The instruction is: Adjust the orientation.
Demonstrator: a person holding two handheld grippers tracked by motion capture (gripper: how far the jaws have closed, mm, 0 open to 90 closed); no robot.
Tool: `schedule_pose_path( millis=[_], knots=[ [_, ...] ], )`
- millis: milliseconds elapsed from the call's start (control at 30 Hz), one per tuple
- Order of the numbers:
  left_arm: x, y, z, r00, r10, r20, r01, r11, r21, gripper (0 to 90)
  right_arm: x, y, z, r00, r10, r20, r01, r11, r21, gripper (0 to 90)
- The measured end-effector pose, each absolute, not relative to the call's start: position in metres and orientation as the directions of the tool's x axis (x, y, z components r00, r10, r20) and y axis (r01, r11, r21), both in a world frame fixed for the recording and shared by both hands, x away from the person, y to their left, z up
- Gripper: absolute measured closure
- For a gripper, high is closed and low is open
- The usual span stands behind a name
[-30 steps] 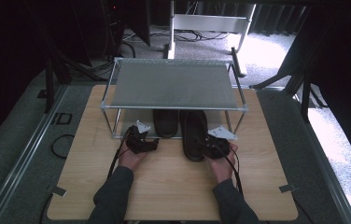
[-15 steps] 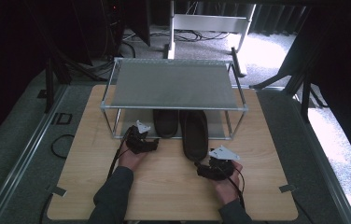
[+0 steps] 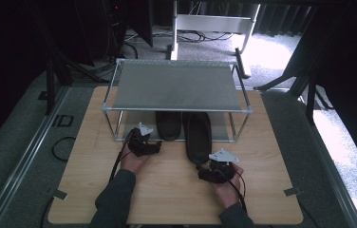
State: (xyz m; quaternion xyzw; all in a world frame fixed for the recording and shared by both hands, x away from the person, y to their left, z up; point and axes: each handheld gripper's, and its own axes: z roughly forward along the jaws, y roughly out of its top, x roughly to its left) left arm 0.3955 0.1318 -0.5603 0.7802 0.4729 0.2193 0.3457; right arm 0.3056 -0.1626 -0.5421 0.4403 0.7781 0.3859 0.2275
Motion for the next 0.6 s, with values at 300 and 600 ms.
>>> schedule_pose_path(
  millis=[300,600],
  knots=[
    [0.396,0.131,-0.560,0.457,0.889,0.021,0.586,-0.318,0.746,26.0,0.311,-0.165,-0.543,-0.502,0.865,-0.017,0.510,0.312,0.802,24.9],
    [0.396,0.130,-0.561,0.457,0.889,0.031,0.586,-0.327,0.742,26.0,0.322,-0.172,-0.543,-0.506,0.862,-0.021,0.508,0.317,0.801,31.4]
  ],
)
